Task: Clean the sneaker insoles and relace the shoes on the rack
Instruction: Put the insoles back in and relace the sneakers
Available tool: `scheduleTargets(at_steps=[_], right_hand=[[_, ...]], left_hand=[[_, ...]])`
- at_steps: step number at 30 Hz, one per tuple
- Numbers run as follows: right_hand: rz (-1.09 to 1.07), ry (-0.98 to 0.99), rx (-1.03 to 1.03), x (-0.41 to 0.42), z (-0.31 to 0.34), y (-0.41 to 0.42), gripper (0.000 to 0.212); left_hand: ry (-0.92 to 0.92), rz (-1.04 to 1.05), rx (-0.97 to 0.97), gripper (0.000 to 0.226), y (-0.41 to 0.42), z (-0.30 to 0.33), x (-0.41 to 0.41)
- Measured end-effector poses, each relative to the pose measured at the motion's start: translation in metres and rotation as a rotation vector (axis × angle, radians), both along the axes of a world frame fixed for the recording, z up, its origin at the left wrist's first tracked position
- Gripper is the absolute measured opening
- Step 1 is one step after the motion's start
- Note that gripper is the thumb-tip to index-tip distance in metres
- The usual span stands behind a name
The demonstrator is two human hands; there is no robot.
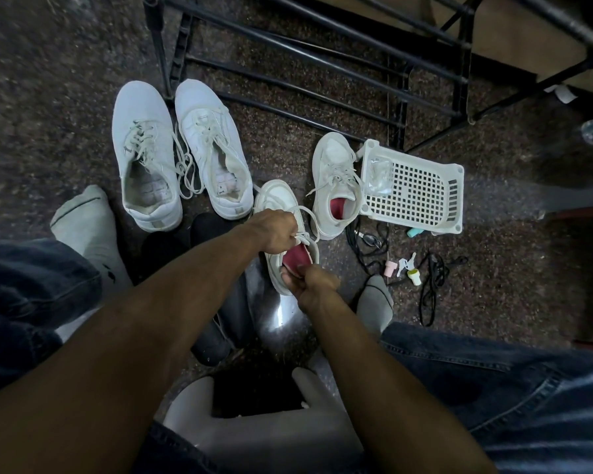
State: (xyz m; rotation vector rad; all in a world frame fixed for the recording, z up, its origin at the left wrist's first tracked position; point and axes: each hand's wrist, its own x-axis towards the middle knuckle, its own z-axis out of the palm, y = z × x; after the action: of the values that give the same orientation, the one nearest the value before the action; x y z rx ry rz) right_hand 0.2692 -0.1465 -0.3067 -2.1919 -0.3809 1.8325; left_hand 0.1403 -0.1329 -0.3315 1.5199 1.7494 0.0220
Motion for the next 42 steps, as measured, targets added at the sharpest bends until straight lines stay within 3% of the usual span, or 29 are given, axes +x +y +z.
scheduleTargets(at_steps=[6,15,24,27,31,35,37,42], right_hand=[[-0.027,-0.048,-0.009,-0.011,-0.007,0.011,0.018],[0.081,-0.002,-0.01,0.004,-0.002,-0.001,0.011],[0.035,-0.146,0.042,-0.009,-0.021,0.005,0.016],[0.292,-0.195,0.045,-0.003,-0.022,0.006,0.008],[0.767,-0.166,0.095,0.024,-0.008,0.01,0.017],[1.267,-0.539,0.513,0.046,0.005,0.012,0.019],[1.509,-0.67,0.613,0.049,0.011,0.011,0.025],[2.132,-0.619,0.573,0.051,0.014,0.009,0.037]], left_hand=[[-0.008,0.002,0.005,0.023,0.0,-0.003,0.0],[-0.016,-0.008,0.005,0.024,0.001,-0.005,-0.002],[-0.024,-0.012,-0.011,0.022,0.001,-0.008,-0.002],[-0.019,-0.023,-0.008,0.022,0.001,-0.007,-0.002],[-0.01,-0.029,-0.013,0.019,0.002,-0.007,-0.002],[-0.008,-0.009,-0.012,0.024,0.001,-0.004,-0.002],[0.001,-0.009,-0.007,0.025,0.001,-0.003,-0.001],[0.008,-0.005,-0.014,0.028,0.0,-0.002,-0.001]])
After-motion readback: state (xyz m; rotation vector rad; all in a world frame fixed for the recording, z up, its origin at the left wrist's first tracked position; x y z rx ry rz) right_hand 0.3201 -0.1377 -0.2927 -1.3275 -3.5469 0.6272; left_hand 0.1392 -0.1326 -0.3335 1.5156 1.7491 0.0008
